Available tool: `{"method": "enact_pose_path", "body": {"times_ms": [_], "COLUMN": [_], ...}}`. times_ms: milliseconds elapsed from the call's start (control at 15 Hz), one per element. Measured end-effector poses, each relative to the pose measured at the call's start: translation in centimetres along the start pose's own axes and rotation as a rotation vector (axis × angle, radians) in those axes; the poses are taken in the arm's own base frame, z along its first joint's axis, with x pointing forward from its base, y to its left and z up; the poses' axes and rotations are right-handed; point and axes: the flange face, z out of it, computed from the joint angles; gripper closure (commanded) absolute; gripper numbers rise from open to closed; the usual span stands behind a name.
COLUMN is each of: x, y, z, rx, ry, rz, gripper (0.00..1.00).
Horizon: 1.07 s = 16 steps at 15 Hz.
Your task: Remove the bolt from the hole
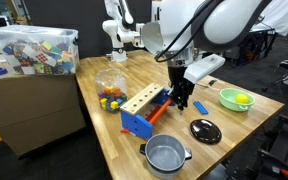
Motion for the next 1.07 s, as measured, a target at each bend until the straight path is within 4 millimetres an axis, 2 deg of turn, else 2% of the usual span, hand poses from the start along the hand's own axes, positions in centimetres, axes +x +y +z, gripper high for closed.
{"method": "enact_pose_path", "body": {"times_ms": [267,533,667,733,800,867,933,1000,1067], "x": [0.8,2.1,2.6,2.8,2.9,3.0,3.1,3.1,3.1], "y": [-0.7,-1.5,-1.8,-2.0,-2.2,-2.3,-2.4,-2.5,-2.5], "z": [3.6,5.2,5.5,5.6,5.6,5.7,5.6,5.5,5.5], "rx": [-0.015,-0.013,-0.01,-0.008,-0.008,-0.005,-0.003,0.001,0.006], "ry": [-0.054,-0.071,-0.073,-0.073,-0.073,-0.074,-0.074,-0.075,-0.077], "rz": [-0.018,-0.033,-0.037,-0.041,-0.045,-0.051,-0.057,-0.061,-0.063], "gripper": [0.95,0.95,0.82,0.71,0.54,0.49,0.48,0.57,0.6]}}
